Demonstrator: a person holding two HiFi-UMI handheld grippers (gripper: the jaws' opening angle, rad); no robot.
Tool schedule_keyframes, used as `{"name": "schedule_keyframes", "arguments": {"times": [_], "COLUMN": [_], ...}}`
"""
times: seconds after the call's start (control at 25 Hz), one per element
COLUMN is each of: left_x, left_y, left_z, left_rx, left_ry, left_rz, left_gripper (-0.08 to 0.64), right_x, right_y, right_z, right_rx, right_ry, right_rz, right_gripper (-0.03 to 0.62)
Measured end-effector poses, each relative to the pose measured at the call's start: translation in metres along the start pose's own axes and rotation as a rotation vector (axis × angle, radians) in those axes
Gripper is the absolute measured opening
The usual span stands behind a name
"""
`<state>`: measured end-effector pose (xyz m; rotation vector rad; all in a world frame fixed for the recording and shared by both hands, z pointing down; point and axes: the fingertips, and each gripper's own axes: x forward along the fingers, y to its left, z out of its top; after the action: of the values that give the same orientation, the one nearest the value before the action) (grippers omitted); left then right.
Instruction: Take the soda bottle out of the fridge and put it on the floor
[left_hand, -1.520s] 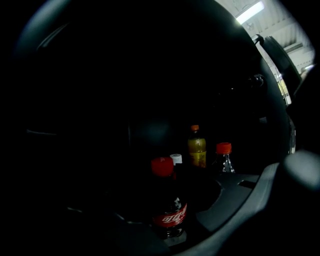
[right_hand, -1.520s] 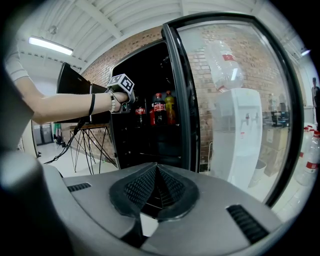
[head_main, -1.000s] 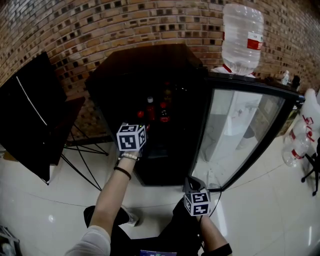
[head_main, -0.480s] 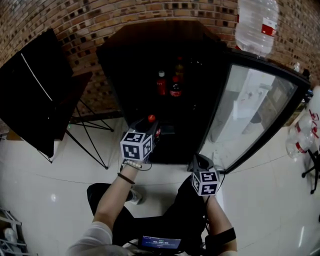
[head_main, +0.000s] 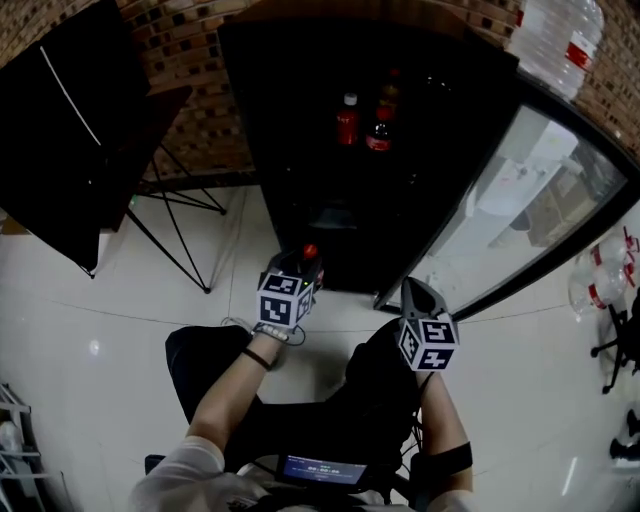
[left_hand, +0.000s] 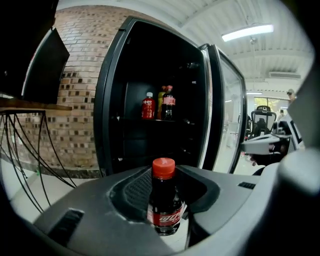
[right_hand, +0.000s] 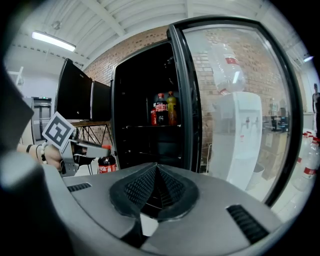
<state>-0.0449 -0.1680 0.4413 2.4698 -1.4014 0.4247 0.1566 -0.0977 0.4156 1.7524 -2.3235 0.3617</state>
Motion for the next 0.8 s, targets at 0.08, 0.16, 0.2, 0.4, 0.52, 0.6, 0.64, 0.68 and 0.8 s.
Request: {"name": "schedule_keyframes", "arguments": {"times": [0.08,0.16,0.2,0.4,0.52,0.6,0.64,0.68,0.8], "left_x": [0.002,0.005,0.007,0.022,0.034,0.042,0.047,0.051,0.066], "left_y": [0.003,0.008,0.01,0.022,0.026,0.028,0.029,0.03,0.031], "left_z": [-0.023,-0.044,-0.054,-0.101,-0.134,-0.156,-0.167,-0.178,-0.21], "left_rx": [-0.01,-0.023,-0.03,-0.031,-0.048,-0.061,-0.059,-0.054,-0.055], "left_ry": [0.036,0.066,0.076,0.1,0.132,0.153,0.164,0.175,0.205], "left_rz": [0.006,0.01,0.013,0.042,0.052,0.055,0.057,0.059,0.059], "left_gripper": [0.141,0.141,0.141,0.141,0.141,0.141,0.141,0.141,0.141], "right_x": [0.0,0.001,0.002,0.005,0.006,0.007,0.008,0.008,0.009], "right_y": [0.001,0.004,0.004,0.008,0.009,0.01,0.011,0.011,0.011], "right_z": [0.0,0.001,0.002,0.004,0.005,0.006,0.006,0.006,0.007], "right_rx": [-0.006,-0.011,-0.012,-0.023,-0.025,-0.026,-0.028,-0.028,-0.03], "right_ry": [0.001,0.002,0.001,-0.003,-0.006,-0.007,-0.007,-0.007,-0.005], "right_rz": [0.003,0.004,0.005,0.01,0.016,0.019,0.02,0.021,0.024], "right_gripper": [0.015,0.017,0.017,0.017,0.017,0.017,0.017,0.017,0.017]}}
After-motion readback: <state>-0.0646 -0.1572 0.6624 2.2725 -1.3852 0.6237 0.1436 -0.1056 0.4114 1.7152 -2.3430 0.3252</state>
